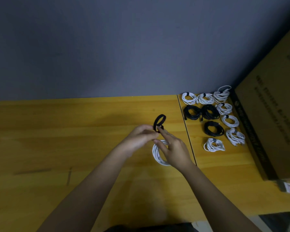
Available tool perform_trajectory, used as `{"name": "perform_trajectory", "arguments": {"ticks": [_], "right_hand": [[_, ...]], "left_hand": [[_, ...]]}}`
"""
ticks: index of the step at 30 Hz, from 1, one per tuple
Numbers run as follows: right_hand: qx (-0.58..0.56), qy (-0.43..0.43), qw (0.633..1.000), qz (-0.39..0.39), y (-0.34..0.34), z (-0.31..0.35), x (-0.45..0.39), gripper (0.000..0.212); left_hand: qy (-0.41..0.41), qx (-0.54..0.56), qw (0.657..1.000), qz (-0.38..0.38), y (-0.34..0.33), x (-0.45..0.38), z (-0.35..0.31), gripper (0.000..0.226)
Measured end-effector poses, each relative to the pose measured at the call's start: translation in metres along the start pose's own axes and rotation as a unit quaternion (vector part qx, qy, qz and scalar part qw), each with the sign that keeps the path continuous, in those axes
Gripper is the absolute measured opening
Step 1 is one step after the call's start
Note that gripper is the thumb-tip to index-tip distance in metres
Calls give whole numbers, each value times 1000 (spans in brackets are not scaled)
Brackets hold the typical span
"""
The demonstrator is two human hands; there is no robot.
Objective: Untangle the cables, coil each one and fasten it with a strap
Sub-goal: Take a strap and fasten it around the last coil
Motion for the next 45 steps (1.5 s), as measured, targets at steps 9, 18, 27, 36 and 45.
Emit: {"name": "perform_trajectory", "arguments": {"ticks": [9, 18, 27, 36, 45], "right_hand": [[-13, 27, 999, -18, -8, 8, -1, 49], [-239, -100, 966, -8, 1, 10, -2, 45], [-292, -117, 949, -1, 28, 25, -13, 16], [-342, -106, 934, 0, 21, 35, -10, 16], [-190, -42, 979, -60, 17, 25, -6, 15]], "left_hand": [[-46, -45, 992, -107, -2, -4, -2, 24], [-94, -142, 969, -177, 1, -24, -3, 7], [-108, -199, 972, -57, -3, -14, -8, 24], [-2, 38, 994, 106, -1, -1, -12, 13], [10, 117, 967, 228, 13, 9, -18, 26]]}}
Point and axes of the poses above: each hand's wrist, its own x-axis away from the middle knuckle, its own y-axis out of the back of the hand, z = x × y, the point moved 2 cm from there along -x, towards the middle knuckle, and after that the axes turned 10 degrees about -x, right-handed, at the moved point
